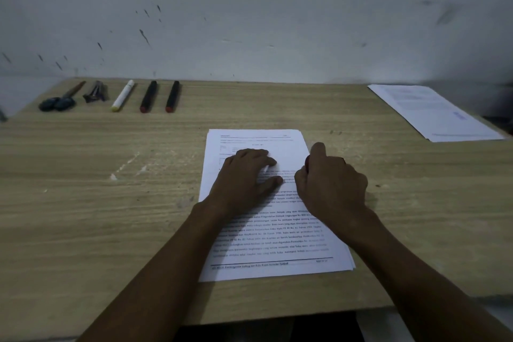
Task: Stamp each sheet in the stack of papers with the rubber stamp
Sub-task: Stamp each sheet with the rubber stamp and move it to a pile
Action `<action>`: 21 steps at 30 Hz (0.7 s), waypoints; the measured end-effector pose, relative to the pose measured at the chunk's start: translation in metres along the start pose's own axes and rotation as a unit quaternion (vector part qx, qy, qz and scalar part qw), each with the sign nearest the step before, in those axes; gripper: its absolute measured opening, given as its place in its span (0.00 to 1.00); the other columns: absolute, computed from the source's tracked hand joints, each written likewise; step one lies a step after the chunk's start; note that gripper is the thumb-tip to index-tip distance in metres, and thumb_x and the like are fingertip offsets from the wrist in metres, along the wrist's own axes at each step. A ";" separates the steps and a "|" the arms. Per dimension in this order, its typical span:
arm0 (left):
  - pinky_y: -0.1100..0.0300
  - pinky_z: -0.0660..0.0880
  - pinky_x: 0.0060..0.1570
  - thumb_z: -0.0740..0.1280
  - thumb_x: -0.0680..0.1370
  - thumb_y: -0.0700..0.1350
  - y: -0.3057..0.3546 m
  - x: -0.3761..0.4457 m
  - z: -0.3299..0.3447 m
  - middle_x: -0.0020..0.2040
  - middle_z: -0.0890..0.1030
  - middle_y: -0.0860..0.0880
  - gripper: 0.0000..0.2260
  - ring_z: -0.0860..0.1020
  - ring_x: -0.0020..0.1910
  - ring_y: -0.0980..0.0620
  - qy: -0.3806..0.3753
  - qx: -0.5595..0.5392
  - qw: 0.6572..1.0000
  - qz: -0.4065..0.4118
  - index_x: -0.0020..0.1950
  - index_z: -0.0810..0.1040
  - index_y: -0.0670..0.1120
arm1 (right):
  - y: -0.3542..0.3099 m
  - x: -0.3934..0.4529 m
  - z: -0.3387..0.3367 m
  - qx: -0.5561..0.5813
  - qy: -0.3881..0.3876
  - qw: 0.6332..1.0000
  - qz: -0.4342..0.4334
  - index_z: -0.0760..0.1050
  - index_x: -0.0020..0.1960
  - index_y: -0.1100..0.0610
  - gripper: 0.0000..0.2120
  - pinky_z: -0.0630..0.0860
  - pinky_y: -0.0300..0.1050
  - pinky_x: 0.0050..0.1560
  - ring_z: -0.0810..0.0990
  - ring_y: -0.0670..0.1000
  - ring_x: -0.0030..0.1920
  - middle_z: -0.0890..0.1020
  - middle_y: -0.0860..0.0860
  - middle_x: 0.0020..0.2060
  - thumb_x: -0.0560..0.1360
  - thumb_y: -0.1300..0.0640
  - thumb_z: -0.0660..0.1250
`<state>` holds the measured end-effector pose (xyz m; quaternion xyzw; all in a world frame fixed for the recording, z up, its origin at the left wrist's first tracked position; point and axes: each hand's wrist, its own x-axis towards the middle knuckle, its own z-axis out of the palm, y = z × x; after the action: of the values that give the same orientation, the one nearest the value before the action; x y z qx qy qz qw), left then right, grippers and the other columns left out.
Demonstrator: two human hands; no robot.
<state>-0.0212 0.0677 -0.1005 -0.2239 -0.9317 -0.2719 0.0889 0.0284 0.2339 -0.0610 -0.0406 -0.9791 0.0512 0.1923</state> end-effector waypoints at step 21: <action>0.50 0.68 0.64 0.60 0.72 0.63 0.005 0.003 -0.003 0.65 0.76 0.52 0.24 0.71 0.66 0.49 -0.028 0.029 0.999 0.003 0.60 0.77 0.50 | 0.037 0.011 -0.034 0.240 -0.003 0.963 0.121 0.71 0.50 0.52 0.11 0.73 0.49 0.45 0.77 0.57 0.45 0.80 0.52 0.44 0.76 0.45 0.64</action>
<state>-0.0216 0.0708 -0.0944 -0.2316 -0.9405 -0.2384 0.0703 0.0338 0.2751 -0.0299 -0.1112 -0.9266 0.3074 0.1858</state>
